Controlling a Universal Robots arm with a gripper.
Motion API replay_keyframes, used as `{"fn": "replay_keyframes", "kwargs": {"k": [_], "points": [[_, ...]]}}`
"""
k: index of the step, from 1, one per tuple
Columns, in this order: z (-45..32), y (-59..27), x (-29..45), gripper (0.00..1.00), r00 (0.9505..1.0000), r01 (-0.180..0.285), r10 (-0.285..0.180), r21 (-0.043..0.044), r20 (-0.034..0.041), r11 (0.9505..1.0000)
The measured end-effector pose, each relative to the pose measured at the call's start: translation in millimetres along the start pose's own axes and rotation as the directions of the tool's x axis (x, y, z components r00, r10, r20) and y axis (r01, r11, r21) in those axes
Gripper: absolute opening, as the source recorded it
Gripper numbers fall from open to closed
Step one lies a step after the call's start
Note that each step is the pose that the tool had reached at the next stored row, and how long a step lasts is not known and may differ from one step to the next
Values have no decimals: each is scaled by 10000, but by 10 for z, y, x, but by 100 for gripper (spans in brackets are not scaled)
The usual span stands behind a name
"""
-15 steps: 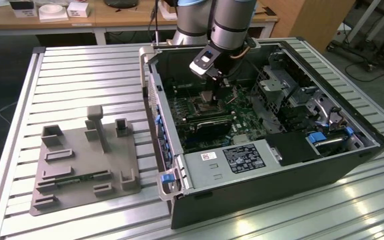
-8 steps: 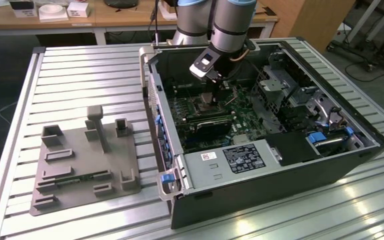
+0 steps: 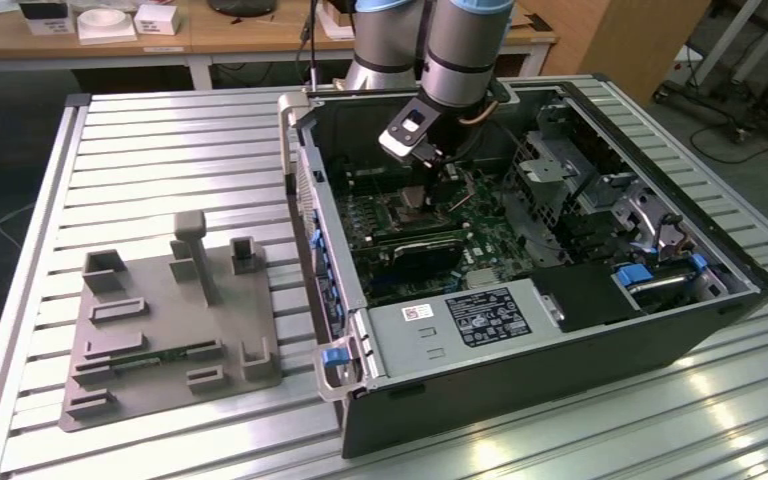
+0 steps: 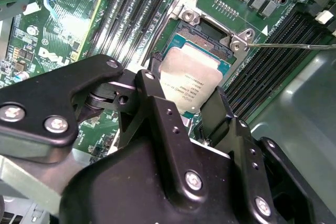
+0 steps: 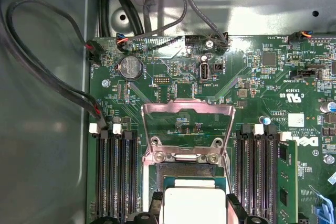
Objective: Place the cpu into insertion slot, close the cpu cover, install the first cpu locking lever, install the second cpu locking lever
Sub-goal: 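Place the cpu into insertion slot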
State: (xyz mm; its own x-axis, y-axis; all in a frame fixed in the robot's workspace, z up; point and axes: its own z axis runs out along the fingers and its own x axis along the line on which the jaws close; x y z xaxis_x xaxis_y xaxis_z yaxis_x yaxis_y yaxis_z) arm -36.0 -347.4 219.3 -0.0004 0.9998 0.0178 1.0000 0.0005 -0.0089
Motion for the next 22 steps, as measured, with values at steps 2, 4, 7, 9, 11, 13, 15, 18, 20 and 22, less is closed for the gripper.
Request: {"fn": "replay_keyframes", "kwargs": {"k": [2,4,7,9,11,13,15,18,20,22], "points": [[0,0,0,54,10000,0,0,0,-2,10000],[0,0,0,54,10000,-1,1,0,-1,10000],[22,0,0,54,10000,0,0,1,-3,10000],[56,0,0,54,10000,-1,1,14,0,10000],[93,1,2,54,10000,-1,1,22,-2,10000],[129,1,3,54,10000,-1,1,38,-1,10000],[153,1,4,54,10000,-1,1,50,-1,10000],[153,1,4,54,10000,-1,1,54,0,10000],[147,2,4,54,10000,-1,1,61,0,10000],[138,7,5,54,10000,0,0,69,-1,10000]]}}
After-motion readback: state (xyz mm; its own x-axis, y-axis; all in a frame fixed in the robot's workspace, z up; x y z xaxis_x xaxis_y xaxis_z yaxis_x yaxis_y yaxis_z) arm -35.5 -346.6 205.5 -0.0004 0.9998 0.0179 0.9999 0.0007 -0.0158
